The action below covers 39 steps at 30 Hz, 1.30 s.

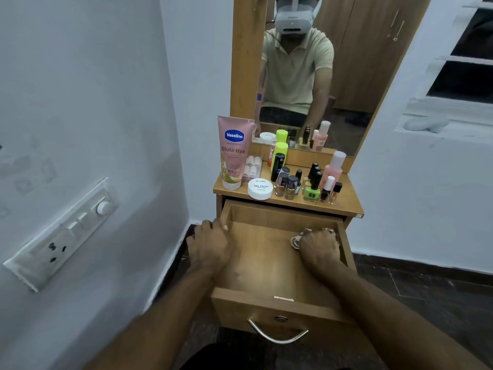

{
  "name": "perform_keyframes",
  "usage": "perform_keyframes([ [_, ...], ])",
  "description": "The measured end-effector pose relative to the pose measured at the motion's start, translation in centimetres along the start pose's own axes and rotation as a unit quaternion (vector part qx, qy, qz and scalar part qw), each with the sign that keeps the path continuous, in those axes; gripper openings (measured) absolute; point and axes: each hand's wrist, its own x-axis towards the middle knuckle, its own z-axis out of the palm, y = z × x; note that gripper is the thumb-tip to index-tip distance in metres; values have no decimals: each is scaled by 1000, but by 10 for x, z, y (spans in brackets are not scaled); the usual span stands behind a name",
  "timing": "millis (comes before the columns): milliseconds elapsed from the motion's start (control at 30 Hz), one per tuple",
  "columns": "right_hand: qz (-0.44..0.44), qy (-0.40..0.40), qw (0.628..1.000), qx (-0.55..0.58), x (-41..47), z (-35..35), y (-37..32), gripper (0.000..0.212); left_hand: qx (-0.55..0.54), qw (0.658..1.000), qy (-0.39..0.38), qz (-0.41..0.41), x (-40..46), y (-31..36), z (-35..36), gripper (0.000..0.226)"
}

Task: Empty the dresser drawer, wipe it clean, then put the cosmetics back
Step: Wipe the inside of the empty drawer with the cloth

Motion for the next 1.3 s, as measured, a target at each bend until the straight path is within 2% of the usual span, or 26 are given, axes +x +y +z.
perform_keyframes([
  [133, -26, -26, 999, -31, 14, -3, -2, 21, 33, 999, -3, 3, 3, 2, 5, 46],
  [300, 5, -85, 996, -5, 26, -7, -4, 23, 51, 999, 12, 4, 6, -5, 7, 47],
  [433, 3, -104, 995, 8, 25, -8, 0, 24, 39, 999, 6, -3, 6, -5, 7, 47],
  [600, -38, -139, 989, 24, 3, -14, 0, 27, 1, 1000, 27, -5, 2, -7, 1, 45],
  [767, -108, -295, 949, 4, -30, -28, -3, 35, -49, 993, 108, -25, -1, -7, -8, 42],
  [900, -123, -361, 924, 27, -29, -30, 9, 39, -122, 978, 160, -49, -2, -7, -19, 37],
  [1033, -137, -372, 914, 87, -25, -40, 18, 37, -100, 984, 133, -55, -1, -21, -32, 37],
  [1100, -147, -383, 897, 162, -23, -41, 16, 35, -66, 989, 113, -67, -5, -33, -32, 39],
  [1167, -140, -385, 857, 312, -20, -38, 1, 42, -43, 991, 96, -80, -8, -36, -31, 42],
  [1200, -138, -379, 833, 380, -19, -40, -13, 39, -38, 991, 93, -84, -9, -34, -30, 43],
  [1267, -139, -379, 789, 463, -15, -47, -47, 28, -32, 991, 101, -84, -9, -29, -29, 45],
  [1300, -143, -383, 775, 482, -12, -53, -63, 29, -27, 990, 107, -82, -8, -28, -29, 45],
])
